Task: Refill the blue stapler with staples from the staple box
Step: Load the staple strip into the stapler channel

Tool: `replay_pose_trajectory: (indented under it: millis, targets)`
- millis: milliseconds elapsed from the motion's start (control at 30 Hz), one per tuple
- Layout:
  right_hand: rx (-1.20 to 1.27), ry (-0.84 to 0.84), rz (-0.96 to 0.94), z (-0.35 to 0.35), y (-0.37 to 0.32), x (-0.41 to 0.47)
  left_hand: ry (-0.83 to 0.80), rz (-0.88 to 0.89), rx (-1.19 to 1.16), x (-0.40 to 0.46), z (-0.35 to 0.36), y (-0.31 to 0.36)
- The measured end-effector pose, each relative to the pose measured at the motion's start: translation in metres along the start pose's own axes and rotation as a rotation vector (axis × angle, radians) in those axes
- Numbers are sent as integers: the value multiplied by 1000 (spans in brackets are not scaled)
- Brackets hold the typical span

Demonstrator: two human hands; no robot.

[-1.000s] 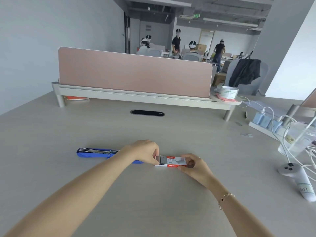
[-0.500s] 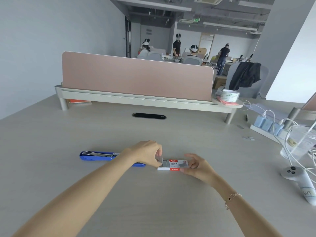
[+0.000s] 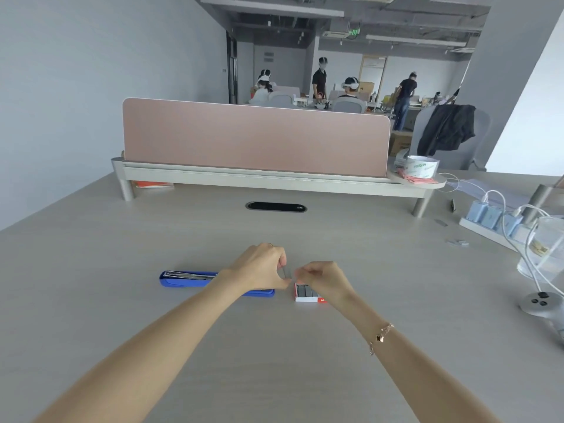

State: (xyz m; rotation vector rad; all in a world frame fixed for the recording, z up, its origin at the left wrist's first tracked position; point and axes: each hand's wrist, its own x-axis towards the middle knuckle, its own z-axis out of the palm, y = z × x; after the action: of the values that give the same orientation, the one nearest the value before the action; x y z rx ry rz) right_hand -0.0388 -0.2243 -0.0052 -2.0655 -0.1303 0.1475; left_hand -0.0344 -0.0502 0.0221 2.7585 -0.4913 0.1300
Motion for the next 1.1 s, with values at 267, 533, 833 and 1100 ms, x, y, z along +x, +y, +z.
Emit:
replay_pose_trajectory:
  millis: [267, 533, 833, 1100]
  targets:
    - [102, -114, 88, 14, -15, 3, 32, 16, 33, -11, -6, -8]
    - [-22, -265, 133, 9, -26, 13, -49, 110, 31, -18, -15, -27]
    - [-148, -450, 103, 19, -48, 27, -18, 143, 69, -25, -22, -43]
    - [-285, -310, -131, 32, -39, 33, 33, -11, -2, -26, -20, -61]
